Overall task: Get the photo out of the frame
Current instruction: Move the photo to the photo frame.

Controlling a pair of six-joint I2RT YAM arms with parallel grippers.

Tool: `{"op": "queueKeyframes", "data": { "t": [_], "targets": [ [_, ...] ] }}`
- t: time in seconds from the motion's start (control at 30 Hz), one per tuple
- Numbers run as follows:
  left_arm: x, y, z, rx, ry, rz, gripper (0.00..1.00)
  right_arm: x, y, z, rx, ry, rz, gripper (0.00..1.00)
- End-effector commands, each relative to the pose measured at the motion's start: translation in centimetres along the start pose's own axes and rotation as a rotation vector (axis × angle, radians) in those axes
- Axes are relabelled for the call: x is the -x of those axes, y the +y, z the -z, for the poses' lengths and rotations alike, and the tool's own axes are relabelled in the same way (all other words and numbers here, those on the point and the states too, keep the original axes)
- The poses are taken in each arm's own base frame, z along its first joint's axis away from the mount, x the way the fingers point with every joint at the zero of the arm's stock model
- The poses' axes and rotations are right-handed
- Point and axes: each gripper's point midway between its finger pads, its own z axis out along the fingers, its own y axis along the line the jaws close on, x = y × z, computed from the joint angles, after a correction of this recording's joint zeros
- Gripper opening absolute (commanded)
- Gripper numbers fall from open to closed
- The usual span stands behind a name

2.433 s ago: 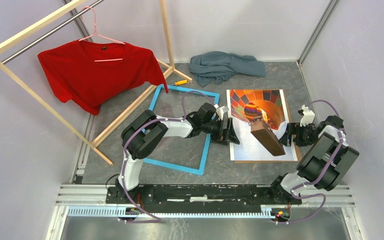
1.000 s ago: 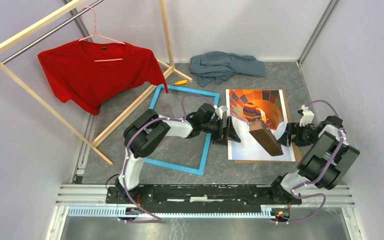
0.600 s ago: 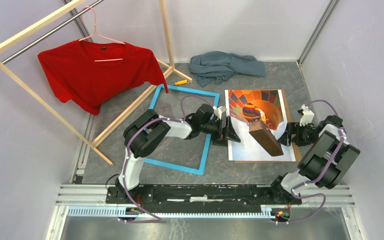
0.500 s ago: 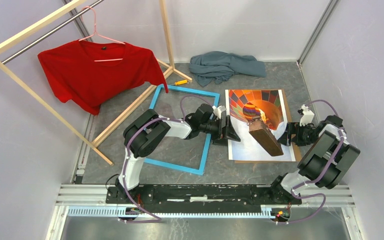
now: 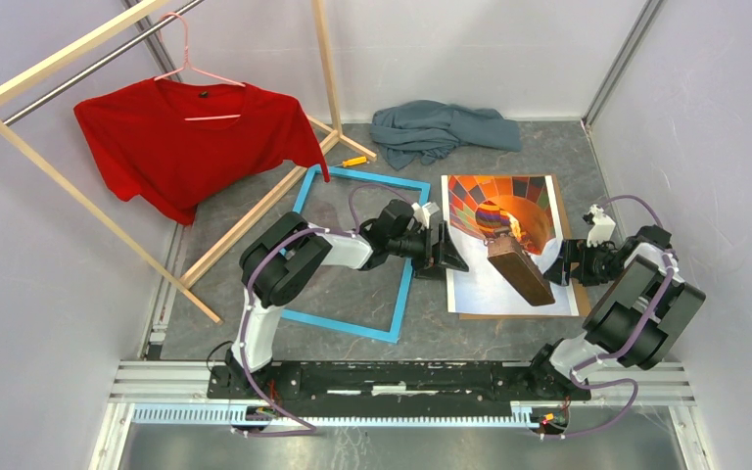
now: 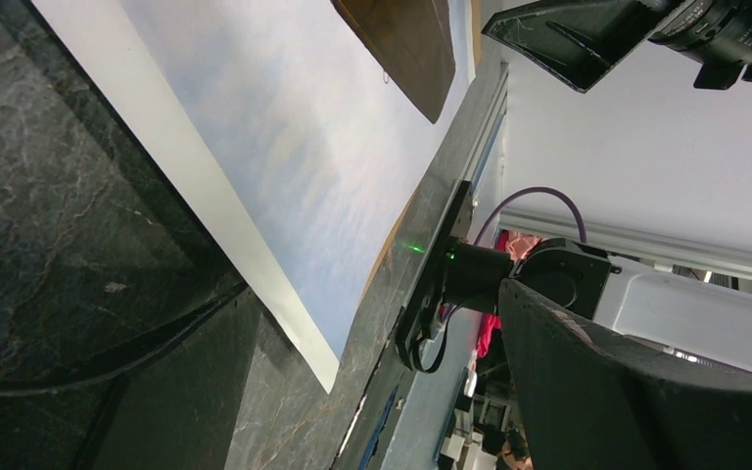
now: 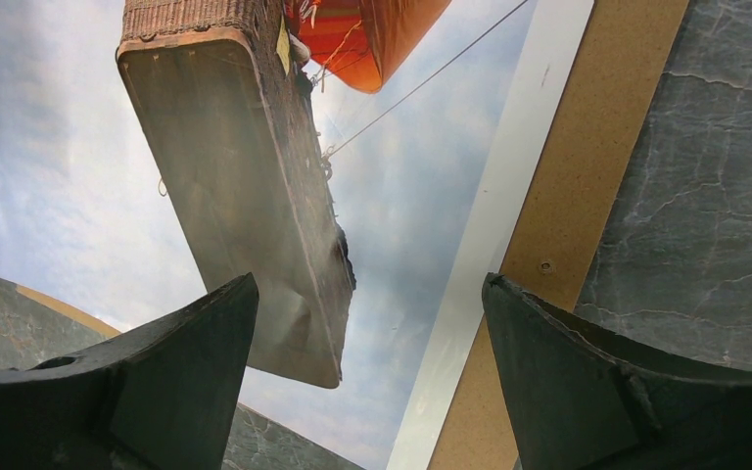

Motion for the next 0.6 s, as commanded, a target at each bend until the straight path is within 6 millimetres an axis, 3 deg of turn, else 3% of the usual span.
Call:
{"op": "queueKeyframes", "data": {
  "t": [0.0, 0.1, 0.33, 0.57],
  "targets": [
    [1.2, -0.5, -0.3, -0.008, -0.031, -0.033, 0.96, -1.1, 0.9, -0.7, 0.046, 0.038, -0.028, 0.92],
    [1.4, 0.2, -0.7, 0.015, -0.027, -0.03, 0.96, -1.0, 1.0, -0.7, 0.046, 0.039, -0.026, 0.92],
    [2.0, -0.2, -1.2, 0.007, -0.022, -0.045, 0.94, -1.0, 1.1, -0.8, 0.047, 0.041, -0.022, 0.92],
    [2.4, -1.1, -0.7, -0.007, -0.033, -0.065, 0.86, -1.0, 1.1, -0.8, 0.05, 0.041, -0.021, 0.92]
  ]
}}
